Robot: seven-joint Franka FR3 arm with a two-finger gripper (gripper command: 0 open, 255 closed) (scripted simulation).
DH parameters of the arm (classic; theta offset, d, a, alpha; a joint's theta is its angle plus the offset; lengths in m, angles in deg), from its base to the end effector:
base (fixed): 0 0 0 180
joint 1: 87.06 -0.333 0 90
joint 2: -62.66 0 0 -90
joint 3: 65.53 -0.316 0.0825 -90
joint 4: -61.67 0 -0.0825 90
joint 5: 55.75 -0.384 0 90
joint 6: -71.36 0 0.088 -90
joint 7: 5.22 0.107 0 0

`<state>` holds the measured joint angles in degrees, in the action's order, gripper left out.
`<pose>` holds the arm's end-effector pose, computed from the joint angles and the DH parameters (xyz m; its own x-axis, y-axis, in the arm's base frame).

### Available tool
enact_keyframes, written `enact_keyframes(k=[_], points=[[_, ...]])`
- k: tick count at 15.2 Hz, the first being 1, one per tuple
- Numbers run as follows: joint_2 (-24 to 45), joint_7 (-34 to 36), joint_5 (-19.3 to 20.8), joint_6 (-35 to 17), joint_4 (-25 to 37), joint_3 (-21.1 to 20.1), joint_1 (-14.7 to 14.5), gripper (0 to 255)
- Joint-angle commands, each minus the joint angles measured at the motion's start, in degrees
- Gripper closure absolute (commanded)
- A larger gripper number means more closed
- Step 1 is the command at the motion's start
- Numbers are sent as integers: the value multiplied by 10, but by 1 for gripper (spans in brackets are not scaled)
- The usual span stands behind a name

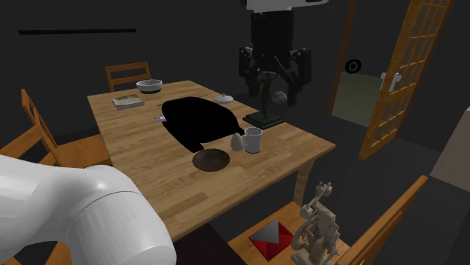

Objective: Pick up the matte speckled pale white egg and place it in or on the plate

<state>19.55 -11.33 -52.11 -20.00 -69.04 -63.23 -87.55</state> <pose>0.3190 -0.0211 0.6174 0.9945 0.0855 0.0609 0.0829 -0.9956 0.0428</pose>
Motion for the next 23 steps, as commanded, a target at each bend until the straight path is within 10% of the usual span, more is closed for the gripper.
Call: enact_keyframes(k=[1, 23], points=[[0, 0, 0, 0, 0, 0, 0, 0], [372, 341, -186, -153, 94, -133, -32, 0]])
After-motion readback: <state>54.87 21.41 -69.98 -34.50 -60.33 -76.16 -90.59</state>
